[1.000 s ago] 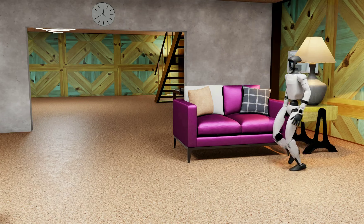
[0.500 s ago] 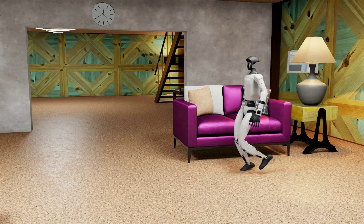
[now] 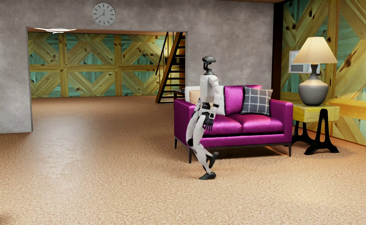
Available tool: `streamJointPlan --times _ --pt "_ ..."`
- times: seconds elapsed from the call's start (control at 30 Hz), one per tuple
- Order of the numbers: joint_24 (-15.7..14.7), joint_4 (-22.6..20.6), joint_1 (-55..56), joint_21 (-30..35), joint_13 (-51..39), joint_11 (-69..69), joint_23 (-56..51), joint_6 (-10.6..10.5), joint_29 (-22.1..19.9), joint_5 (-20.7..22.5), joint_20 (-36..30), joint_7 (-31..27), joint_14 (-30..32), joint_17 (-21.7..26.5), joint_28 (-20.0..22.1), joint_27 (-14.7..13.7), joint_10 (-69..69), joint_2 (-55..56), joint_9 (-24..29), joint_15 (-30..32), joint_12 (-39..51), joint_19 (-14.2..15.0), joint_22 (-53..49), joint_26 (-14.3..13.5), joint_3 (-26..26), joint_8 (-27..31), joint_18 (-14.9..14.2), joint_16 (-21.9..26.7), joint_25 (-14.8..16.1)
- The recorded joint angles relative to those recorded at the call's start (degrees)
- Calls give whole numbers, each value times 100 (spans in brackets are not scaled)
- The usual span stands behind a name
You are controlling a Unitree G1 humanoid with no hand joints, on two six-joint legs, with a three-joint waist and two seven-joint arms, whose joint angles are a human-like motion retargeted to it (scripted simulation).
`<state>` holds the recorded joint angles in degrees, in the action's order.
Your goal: Avoid the sofa
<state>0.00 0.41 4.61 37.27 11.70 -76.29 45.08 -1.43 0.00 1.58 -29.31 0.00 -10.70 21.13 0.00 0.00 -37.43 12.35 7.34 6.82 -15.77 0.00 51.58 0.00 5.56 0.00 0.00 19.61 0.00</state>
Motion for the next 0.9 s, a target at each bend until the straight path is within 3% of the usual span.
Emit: streamJointPlan --times 0.03,0.07,0.1,0.13,0.17,0.2,0.23,0.27,0.3,0.33,0.37,0.4,0.43,0.5,0.53,0.6,0.63,0.67,0.7,0.73,0.8,0.83,0.9 --pt "0 126 -480 296 35 1176 514 -65 0 80 -11 0 -82 -92 0 0 204 292 50 499 107 0 -217 0 -285 0 0 79 0" --pt "0 121 -811 75 212 2519 667 -101 0 77 133 0 -186 -149 0 0 444 626 -28 751 170 0 -476 0 -553 0 0 91 0" --pt "0 137 -1287 48 345 3915 817 -116 0 140 234 0 -369 -145 0 0 675 694 -80 158 211 0 -694 0 -714 0 0 137 0" --pt "0 28 -1639 216 443 4651 841 -45 0 186 430 0 -612 -109 0 0 848 680 -182 -1855 280 0 -902 0 -797 0 0 209 0" --pt "0 -4 -1836 344 573 6692 843 -9 0 141 603 0 -941 -49 0 0 853 803 -328 -233 307 0 -1050 0 -855 0 0 290 0" --pt "0 -90 -2007 469 688 6856 902 34 0 141 758 0 -1150 -19 0 0 829 915 -373 -13 340 0 -1051 0 -926 0 0 326 0" --pt "0 -63 -2177 562 743 4793 977 -40 0 237 956 0 -1182 -2 0 0 661 1108 -324 -1991 293 0 -996 0 -1021 0 0 293 0" --pt "0 -1 -2268 570 804 4598 1033 -131 0 435 1145 0 -939 23 0 0 278 1128 -322 -1327 204 0 -844 0 -1046 0 0 239 0" --pt "0 303 -1963 494 862 4586 1101 -378 0 746 1206 0 -123 37 0 0 -694 1125 -348 -357 129 0 -659 0 -1012 0 0 134 0" --pt "0 547 -1643 540 887 4176 1202 -491 0 980 1154 0 945 68 0 0 -2013 1004 -229 297 -6 0 -397 0 -903 0 0 48 0" --pt "0 712 -984 444 844 3988 1161 -528 0 1167 1116 0 866 92 0 0 -3308 806 -161 426 -106 0 -263 0 -792 0 0 18 0" --pt "0 802 -380 283 798 4063 1007 -519 0 1252 993 0 220 130 0 0 -3926 340 22 341 -148 0 -154 0 -784 0 0 8 0" --pt "0 747 183 131 686 4180 913 -360 0 1209 854 0 -28 113 0 0 -3713 -30 44 38 -170 0 14 0 -513 0 0 6 0" --pt "0 677 758 68 452 4322 424 -27 0 1175 782 0 -206 204 0 0 -1802 -725 78 -688 -367 0 53 0 142 0 0 117 0" --pt "0 707 894 -97 328 4468 279 102 0 1147 901 0 49 201 0 0 -562 -1039 23 -1059 -544 0 29 0 285 0 0 160 0" --pt "0 833 1243 -495 121 4441 -100 266 0 1059 897 0 3032 322 0 0 814 -1354 -177 -1791 -815 0 68 0 443 0 0 155 0" --pt "0 986 1338 -621 54 4340 -256 234 0 1052 856 0 3445 417 0 0 628 -1635 -207 -2192 -962 0 81 0 555 0 0 146 0" --pt "0 1043 1185 -665 19 4109 -386 233 0 1052 919 0 2737 476 0 0 116 -1970 -127 -2392 -1094 0 59 0 689 0 0 141 0" --pt "0 895 1075 -762 -15 3633 -417 352 0 952 754 0 1855 441 0 0 -89 -1864 -128 -2139 -1014 0 183 0 829 0 0 162 0" --pt "0 919 898 -986 -83 2987 -281 469 0 846 690 0 1246 234 0 0 -315 -1572 -91 -1422 -868 0 320 0 974 0 0 167 0" --pt "0 1109 429 -473 -269 2413 -231 672 0 623 676 0 694 27 0 0 -215 -952 33 105 -493 0 465 0 780 0 0 369 0" --pt "0 1278 205 -396 -186 2294 -354 695 0 511 908 0 539 -13 0 0 -100 -528 15 284 -434 0 354 0 587 0 0 402 0" --pt "0 1538 -323 -56 37 2384 -237 595 0 307 946 0 174 -79 0 0 35 305 -89 4 -374 0 54 0 318 0 0 419 0"
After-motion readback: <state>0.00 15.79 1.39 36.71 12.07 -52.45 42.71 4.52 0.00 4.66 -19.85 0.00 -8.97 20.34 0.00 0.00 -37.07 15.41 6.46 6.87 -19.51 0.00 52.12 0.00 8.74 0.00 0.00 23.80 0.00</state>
